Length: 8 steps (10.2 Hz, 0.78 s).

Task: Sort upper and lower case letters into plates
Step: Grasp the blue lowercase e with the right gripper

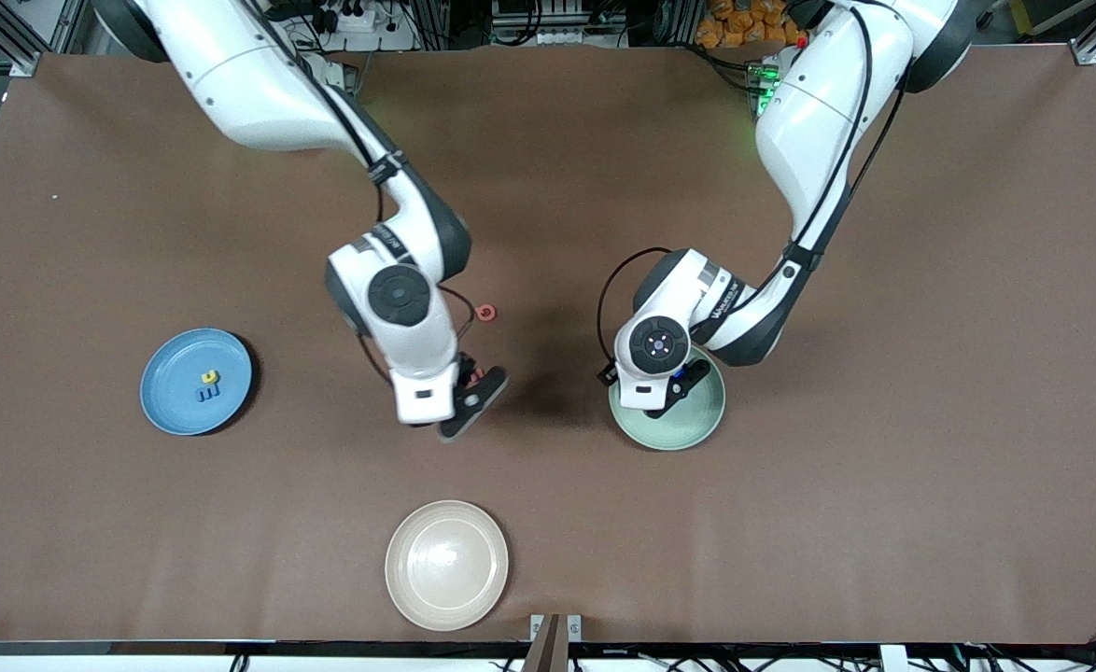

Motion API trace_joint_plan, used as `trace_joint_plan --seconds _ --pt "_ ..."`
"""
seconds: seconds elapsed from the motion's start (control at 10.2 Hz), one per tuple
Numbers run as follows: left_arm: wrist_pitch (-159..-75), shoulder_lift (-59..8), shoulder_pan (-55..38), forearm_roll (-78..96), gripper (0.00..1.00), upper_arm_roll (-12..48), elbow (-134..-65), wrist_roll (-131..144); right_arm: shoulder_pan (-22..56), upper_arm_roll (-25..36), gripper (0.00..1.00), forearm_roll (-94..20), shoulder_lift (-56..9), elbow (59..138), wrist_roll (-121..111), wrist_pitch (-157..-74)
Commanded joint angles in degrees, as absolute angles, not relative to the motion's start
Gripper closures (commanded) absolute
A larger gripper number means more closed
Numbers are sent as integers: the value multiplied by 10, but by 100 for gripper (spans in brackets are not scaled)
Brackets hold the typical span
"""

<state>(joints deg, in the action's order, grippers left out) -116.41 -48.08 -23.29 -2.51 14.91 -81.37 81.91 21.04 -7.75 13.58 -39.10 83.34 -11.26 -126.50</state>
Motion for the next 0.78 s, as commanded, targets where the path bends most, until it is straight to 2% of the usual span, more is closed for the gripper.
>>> trace_joint_plan --seconds 0.0,0.49,0.68 --pt "-1212 -489 -291 -10 0 142 -808 933 142 -84 100 144 -333 883 -71 -1232" --pt "-1233 -491 -354 -9 0 145 -791 1027 -46 -86 100 143 -277 989 -139 -1224" --pt "-1233 -485 -353 -6 0 149 -787 1034 -102 -88 100 142 -258 1056 -177 -1276"
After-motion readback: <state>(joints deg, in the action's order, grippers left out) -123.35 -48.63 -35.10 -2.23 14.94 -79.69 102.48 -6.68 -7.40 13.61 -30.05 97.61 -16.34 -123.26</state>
